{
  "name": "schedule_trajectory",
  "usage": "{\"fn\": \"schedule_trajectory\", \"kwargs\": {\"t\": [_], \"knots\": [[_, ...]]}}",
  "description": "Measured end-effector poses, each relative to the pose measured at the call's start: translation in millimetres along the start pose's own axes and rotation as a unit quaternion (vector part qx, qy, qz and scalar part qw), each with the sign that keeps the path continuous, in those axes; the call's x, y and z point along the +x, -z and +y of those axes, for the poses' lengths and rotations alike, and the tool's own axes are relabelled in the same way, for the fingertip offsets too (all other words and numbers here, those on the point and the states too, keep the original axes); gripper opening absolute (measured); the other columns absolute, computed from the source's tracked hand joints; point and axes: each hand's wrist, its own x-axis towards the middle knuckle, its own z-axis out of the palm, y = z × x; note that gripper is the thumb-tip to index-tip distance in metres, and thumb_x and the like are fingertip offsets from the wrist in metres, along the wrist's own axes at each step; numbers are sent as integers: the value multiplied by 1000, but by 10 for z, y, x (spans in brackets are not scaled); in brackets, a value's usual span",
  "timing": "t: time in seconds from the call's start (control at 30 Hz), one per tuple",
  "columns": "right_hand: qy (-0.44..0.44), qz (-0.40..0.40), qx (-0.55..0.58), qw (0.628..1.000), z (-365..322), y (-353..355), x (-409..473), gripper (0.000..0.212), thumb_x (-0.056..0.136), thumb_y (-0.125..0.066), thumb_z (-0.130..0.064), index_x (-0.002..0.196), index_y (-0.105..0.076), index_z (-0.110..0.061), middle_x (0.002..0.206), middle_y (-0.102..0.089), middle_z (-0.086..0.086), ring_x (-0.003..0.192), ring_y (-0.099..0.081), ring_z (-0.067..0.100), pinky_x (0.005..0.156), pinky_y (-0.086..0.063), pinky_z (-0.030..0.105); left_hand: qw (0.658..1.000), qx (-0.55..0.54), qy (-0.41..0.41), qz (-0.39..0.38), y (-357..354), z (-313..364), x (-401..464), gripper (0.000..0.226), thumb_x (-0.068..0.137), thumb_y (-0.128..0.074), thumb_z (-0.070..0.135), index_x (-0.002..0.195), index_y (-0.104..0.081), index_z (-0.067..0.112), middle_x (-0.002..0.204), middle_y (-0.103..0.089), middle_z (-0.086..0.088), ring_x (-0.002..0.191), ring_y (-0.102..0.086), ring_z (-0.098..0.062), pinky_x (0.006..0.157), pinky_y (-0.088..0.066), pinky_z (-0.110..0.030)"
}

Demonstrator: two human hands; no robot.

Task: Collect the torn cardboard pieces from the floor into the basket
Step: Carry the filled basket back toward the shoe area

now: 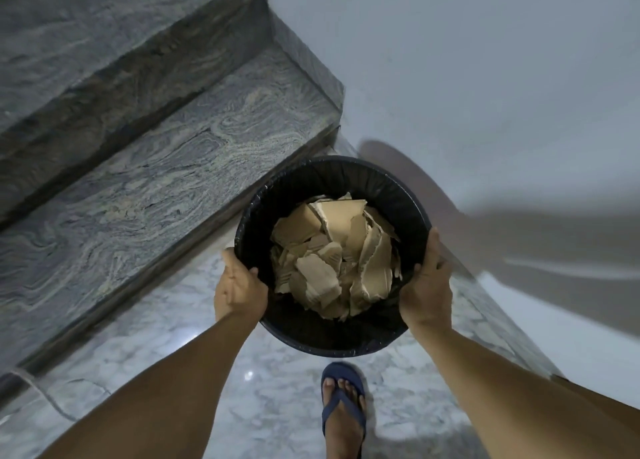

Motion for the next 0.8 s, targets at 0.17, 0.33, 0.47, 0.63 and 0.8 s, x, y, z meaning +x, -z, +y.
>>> {"fn": "schedule_trajectory", "kwargs": {"t": [0.17, 0.33, 0.47, 0.63, 0.8], "knots": [[-93, 89, 78, 989, -158, 189, -307, 35, 98, -45, -16, 132, -38, -17, 126, -50, 13, 106, -59, 40, 85, -51, 50, 994, -80, 79, -5, 328, 119, -84, 37, 85, -45, -2, 122, -44, 5, 93, -53, -13, 94, -55, -35, 74, -40, -36], [-190, 116, 177, 959, -307, 510, -895, 33, 94, -60, -36, 109, -52, -7, 92, -55, 8, 94, -59, 34, 76, -44, 33, 981, -179, 68, 15, 836, 46, -413, 19, 87, -52, 8, 106, -50, 9, 97, -62, -20, 99, -58, -38, 81, -45, -39], [-274, 140, 257, 916, -458, 757, -1506, 63, 90, -53, -62, 103, -60, -1, 91, -55, 13, 89, -55, 33, 77, -45, 36, 978, -203, 36, 6, 1352, -87, -727, 52, 95, -52, 46, 110, -60, -3, 112, -62, -25, 109, -56, -39, 86, -41, -38], [-356, 151, 391, 835, -539, 946, -2368, 81, 78, -46, -82, 104, -53, -5, 85, -58, 6, 84, -57, 27, 74, -46, 35, 966, -251, 56, -21, 1902, -343, -1166, 74, 94, -36, 63, 113, -66, -2, 119, -61, -26, 111, -56, -41, 94, -42, -44], [-393, 183, 464, 773, -510, 1137, -3184, 90, 79, -43, -82, 121, -53, -3, 99, -53, 6, 89, -52, 26, 90, -44, 37, 973, -223, 39, -38, 2293, -580, -1673, 73, 93, -36, 64, 74, -57, -2, 100, -63, -24, 104, -58, -40, 90, -43, -42]]}}
